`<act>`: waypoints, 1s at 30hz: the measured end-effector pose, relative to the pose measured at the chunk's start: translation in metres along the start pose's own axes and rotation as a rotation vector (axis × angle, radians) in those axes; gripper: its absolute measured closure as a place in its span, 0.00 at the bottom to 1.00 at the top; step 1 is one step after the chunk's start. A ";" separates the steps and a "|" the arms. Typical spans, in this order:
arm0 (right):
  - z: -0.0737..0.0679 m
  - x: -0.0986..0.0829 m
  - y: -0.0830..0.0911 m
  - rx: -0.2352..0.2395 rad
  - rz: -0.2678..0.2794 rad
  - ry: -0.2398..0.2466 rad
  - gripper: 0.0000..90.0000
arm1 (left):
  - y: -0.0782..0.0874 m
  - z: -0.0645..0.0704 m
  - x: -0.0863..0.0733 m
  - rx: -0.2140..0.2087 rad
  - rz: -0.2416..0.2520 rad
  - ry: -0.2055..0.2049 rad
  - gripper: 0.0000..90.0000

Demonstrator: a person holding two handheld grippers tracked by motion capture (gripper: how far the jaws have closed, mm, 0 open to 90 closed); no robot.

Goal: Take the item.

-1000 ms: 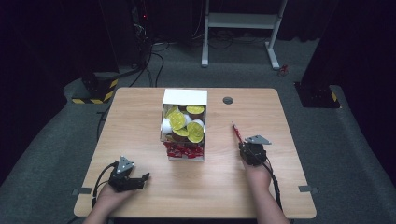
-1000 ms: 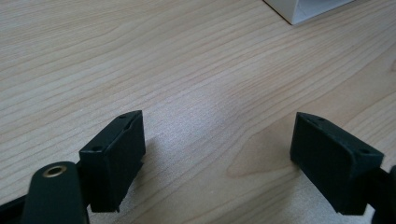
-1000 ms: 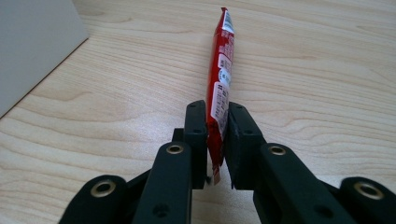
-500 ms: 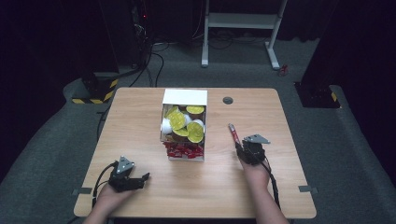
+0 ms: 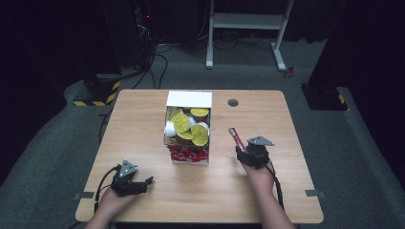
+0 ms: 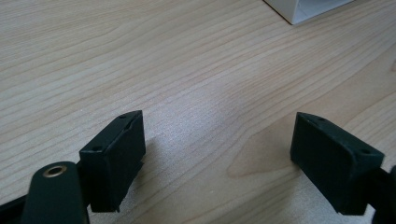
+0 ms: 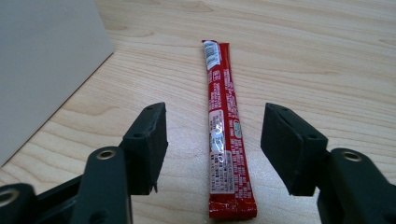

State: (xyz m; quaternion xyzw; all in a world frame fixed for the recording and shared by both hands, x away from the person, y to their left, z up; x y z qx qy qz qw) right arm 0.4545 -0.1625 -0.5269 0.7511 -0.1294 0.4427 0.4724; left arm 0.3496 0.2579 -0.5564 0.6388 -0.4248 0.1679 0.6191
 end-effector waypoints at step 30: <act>-0.005 -0.010 0.032 0.006 0.032 -0.015 0.28 | 0.000 0.000 0.000 0.000 0.000 0.000 0.20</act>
Point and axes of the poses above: each handheld gripper's, and its own axes: y roughly backward along the jaws, x roughly out of its top, z roughly to its right, the point moved 4 cm from there along -y, roughly forward along the jaws, and after that the axes turned 14 degrees about x, right-handed, at the moved point
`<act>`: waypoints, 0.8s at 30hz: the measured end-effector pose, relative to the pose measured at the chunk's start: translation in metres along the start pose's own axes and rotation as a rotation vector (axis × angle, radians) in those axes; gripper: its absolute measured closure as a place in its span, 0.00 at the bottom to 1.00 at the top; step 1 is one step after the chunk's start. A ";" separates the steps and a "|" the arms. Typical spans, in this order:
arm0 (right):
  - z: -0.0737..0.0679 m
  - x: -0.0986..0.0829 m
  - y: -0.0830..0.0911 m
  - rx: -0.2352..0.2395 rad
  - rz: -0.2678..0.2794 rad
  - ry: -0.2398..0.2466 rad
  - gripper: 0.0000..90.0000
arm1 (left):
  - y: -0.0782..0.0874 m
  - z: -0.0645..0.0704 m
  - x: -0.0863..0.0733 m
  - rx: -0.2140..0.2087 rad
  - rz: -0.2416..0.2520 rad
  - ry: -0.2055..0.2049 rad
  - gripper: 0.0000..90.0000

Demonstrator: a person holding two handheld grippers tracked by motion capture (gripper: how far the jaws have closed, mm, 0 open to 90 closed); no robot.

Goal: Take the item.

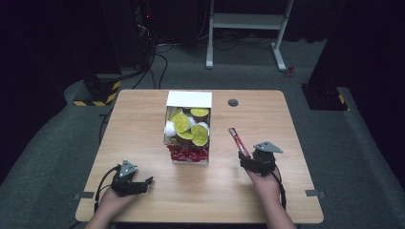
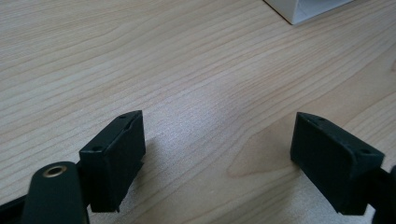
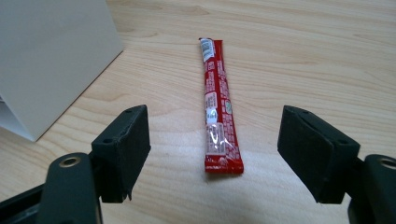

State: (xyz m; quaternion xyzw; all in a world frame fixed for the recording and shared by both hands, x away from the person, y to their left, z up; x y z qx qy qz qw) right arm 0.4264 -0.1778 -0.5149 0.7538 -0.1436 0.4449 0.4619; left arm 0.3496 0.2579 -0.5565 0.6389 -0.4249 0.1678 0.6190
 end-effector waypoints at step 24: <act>0.020 -0.052 0.040 -0.065 -0.035 -0.011 0.26 | 0.000 0.000 0.000 0.001 -0.001 0.001 0.21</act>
Point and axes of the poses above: each handheld gripper's, and its own axes: y roughly backward along the jaws, x roughly out of its top, z roughly to its right, the point moved 4 cm from there along -y, roughly forward along the jaws, and after that the axes turned 14 degrees about x, right-handed, at the moved point
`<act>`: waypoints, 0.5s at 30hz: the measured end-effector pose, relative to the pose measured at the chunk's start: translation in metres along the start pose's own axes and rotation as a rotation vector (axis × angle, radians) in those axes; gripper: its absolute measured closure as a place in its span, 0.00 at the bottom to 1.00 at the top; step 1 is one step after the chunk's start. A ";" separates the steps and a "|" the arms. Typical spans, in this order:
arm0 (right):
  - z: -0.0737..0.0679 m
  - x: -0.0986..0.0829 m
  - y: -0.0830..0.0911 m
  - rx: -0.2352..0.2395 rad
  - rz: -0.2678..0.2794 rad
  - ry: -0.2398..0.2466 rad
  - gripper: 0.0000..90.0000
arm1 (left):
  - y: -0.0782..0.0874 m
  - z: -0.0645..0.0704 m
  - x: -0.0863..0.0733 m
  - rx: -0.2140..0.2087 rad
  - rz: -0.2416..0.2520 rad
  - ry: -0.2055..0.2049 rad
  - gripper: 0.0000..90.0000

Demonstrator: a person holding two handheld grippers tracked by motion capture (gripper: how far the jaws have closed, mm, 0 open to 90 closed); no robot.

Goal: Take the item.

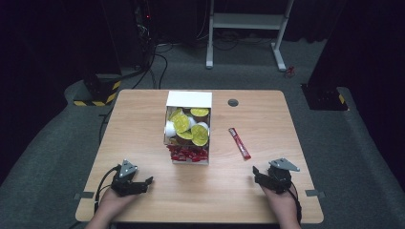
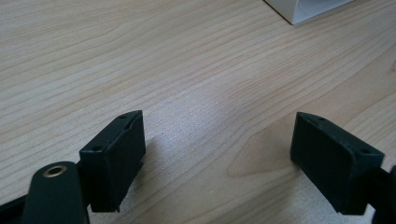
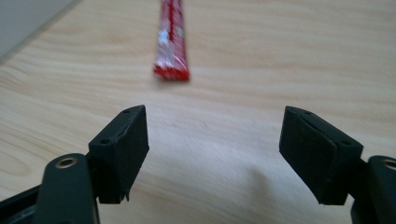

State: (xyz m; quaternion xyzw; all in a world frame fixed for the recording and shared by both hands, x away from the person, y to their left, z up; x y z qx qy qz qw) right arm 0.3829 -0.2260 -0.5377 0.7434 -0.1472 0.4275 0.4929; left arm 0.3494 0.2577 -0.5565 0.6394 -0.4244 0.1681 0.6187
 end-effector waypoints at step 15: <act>0.006 -0.016 -0.002 -0.071 -0.088 -0.079 0.18 | 0.000 0.000 0.000 0.000 0.000 0.000 0.20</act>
Point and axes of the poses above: each handheld gripper's, and its own axes: y roughly backward along the jaws, x roughly out of its top, z roughly to its right, the point moved 4 cm from there along -y, roughly forward along the jaws, and after that the axes turned 14 degrees about x, right-handed, at the moved point
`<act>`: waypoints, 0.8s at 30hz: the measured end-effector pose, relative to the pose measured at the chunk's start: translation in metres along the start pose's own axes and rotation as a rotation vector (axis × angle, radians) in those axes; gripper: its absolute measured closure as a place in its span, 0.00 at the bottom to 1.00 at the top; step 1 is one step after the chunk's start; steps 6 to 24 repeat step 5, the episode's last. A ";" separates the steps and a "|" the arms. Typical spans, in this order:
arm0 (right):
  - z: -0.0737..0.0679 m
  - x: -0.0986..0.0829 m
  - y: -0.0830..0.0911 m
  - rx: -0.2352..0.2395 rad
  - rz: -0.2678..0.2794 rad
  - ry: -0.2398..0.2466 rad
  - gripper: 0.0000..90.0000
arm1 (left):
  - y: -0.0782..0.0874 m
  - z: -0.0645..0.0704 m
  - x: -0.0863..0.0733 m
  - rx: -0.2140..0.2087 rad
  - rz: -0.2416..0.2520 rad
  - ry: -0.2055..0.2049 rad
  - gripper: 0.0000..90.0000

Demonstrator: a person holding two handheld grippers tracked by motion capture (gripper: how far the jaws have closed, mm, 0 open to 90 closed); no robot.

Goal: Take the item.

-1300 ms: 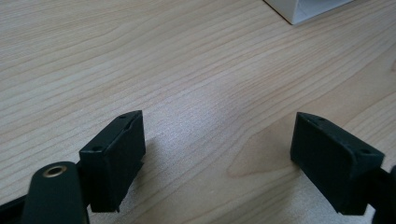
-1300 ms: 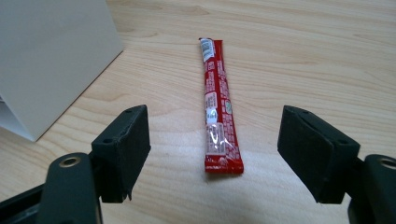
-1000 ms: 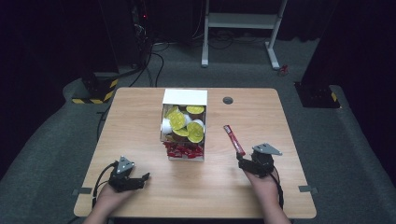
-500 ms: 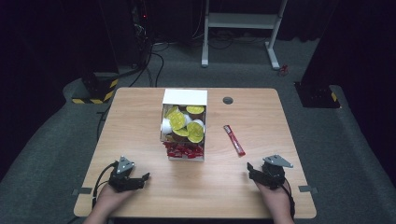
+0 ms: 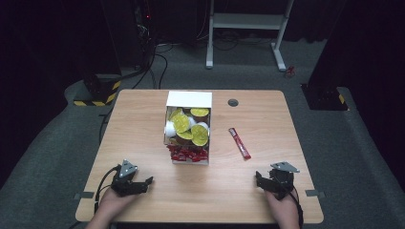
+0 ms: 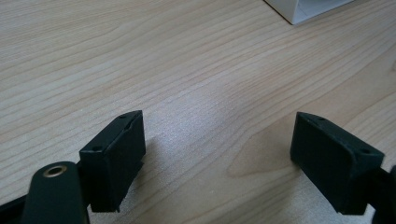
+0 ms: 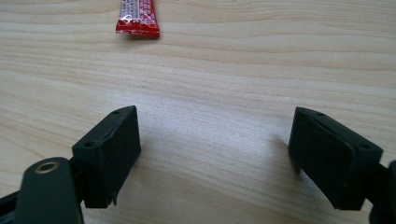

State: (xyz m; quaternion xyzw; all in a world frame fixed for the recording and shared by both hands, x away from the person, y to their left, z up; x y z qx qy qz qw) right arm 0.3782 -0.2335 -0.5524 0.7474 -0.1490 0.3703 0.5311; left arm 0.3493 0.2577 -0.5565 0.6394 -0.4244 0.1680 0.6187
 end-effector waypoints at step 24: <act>-0.006 0.001 -0.002 0.005 0.000 0.016 0.19 | 0.000 0.000 0.000 0.000 0.001 -0.003 0.21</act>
Point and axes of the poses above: each handheld gripper's, and its own axes: y roughly backward along the jaws, x roughly out of its top, z roughly to its right, the point moved 4 cm from there along -y, roughly forward along the jaws, and after that the axes turned 14 degrees about x, right-handed, at the moved point
